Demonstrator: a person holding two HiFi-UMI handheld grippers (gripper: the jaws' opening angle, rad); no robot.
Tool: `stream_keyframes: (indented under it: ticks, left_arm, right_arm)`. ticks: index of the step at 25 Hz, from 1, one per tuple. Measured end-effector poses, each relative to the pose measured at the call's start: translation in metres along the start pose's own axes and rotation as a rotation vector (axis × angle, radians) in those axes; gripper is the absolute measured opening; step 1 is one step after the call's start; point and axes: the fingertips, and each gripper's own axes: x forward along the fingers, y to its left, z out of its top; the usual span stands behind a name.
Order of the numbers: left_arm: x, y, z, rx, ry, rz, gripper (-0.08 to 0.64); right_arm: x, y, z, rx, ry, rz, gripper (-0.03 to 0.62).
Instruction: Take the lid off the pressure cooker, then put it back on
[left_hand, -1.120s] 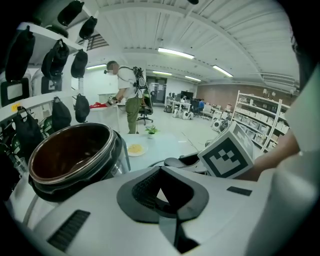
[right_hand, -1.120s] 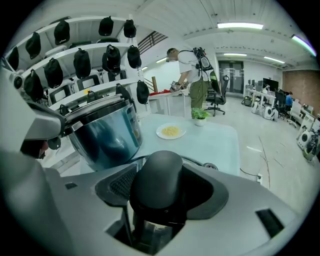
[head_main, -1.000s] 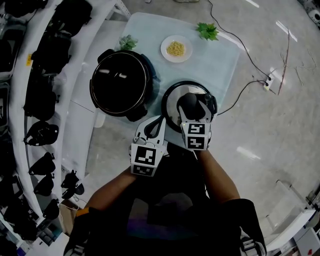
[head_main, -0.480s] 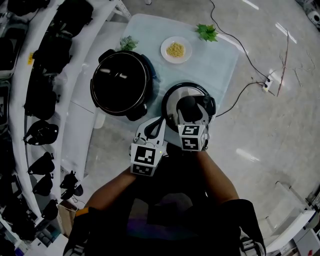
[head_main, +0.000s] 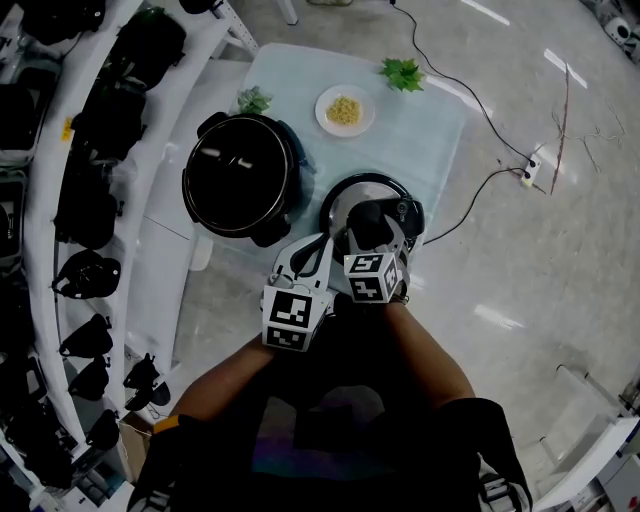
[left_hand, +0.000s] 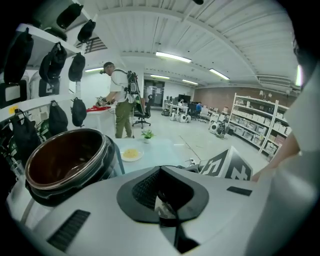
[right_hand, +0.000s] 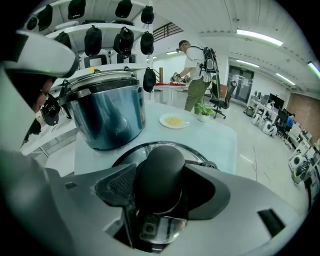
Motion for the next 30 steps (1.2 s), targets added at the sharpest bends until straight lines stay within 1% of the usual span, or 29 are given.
stream_keyframes:
  ticks: [3, 5, 7, 12, 17, 20, 24, 26, 28, 30]
  left_arm:
    - [-0.002, -0.003, 0.004, 0.01, -0.004, -0.003, 0.008]
    - [-0.004, -0.004, 0.008, 0.021, -0.012, -0.002, 0.008]
    - [-0.006, -0.004, 0.012, 0.03, -0.022, 0.001, 0.008]
    - [-0.013, -0.003, 0.017, 0.04, -0.039, -0.005, 0.008]
    - [-0.023, 0.003, 0.021, 0.044, -0.075, -0.019, 0.008]
    - [-0.035, 0.008, 0.024, 0.044, -0.098, -0.021, 0.008]
    - [-0.056, 0.014, 0.026, 0.05, -0.125, -0.027, 0.008]
    - [-0.065, 0.018, 0.027, 0.045, -0.142, -0.029, 0.008]
    - [-0.075, 0.021, 0.023, 0.035, -0.154, -0.036, 0.008]
    - [-0.086, 0.023, 0.02, 0.027, -0.172, -0.046, 0.008]
  right_arm:
    - [-0.002, 0.001, 0.0, -0.016, 0.015, 0.007, 0.31]
    - [-0.007, 0.001, 0.003, -0.028, 0.006, -0.001, 0.308]
    - [-0.015, 0.0, 0.01, -0.032, -0.021, -0.012, 0.308]
    - [-0.039, -0.004, 0.034, -0.006, -0.097, -0.015, 0.304]
    - [-0.068, -0.006, 0.054, 0.018, -0.169, -0.042, 0.242]
    - [-0.087, 0.0, 0.064, 0.039, -0.207, -0.054, 0.204]
    - [-0.113, 0.013, 0.076, 0.092, -0.261, -0.072, 0.126]
    - [-0.126, 0.016, 0.082, 0.106, -0.286, -0.091, 0.071]
    - [-0.14, 0.022, 0.089, 0.105, -0.31, -0.104, 0.041]
    - [-0.154, 0.029, 0.095, 0.103, -0.331, -0.11, 0.028]
